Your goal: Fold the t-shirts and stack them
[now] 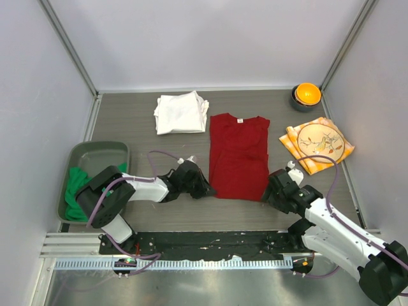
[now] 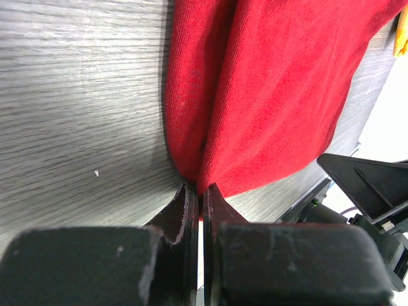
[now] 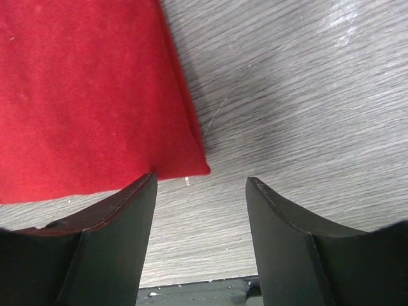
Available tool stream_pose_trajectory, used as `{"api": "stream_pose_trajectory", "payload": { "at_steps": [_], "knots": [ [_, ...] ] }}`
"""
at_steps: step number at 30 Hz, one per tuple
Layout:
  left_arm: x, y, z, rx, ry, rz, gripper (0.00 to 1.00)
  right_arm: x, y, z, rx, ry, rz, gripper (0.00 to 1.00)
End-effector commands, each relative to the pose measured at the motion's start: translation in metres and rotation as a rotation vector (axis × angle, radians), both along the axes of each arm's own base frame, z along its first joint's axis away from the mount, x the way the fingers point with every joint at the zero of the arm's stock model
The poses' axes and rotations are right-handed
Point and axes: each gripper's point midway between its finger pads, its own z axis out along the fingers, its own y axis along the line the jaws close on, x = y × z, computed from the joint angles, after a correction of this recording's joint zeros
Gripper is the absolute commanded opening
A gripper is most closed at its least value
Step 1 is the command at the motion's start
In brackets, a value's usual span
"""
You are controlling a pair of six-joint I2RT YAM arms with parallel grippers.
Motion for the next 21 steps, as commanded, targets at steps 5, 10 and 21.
{"api": "stream_pose_trajectory", "payload": {
  "at_steps": [5,10,21],
  "knots": [
    [-0.017,0.045,-0.04,0.182,0.072,0.023,0.0,0.014,-0.007,-0.001,-0.011,-0.069,-0.085,0.63],
    [-0.017,0.045,-0.041,0.184,0.074,0.019,0.0,0.021,-0.003,-0.001,-0.004,-0.082,-0.089,0.63],
    [-0.02,0.043,-0.046,0.17,0.088,0.016,0.0,0.028,0.01,-0.015,0.038,-0.07,-0.081,0.62]
  ]
}}
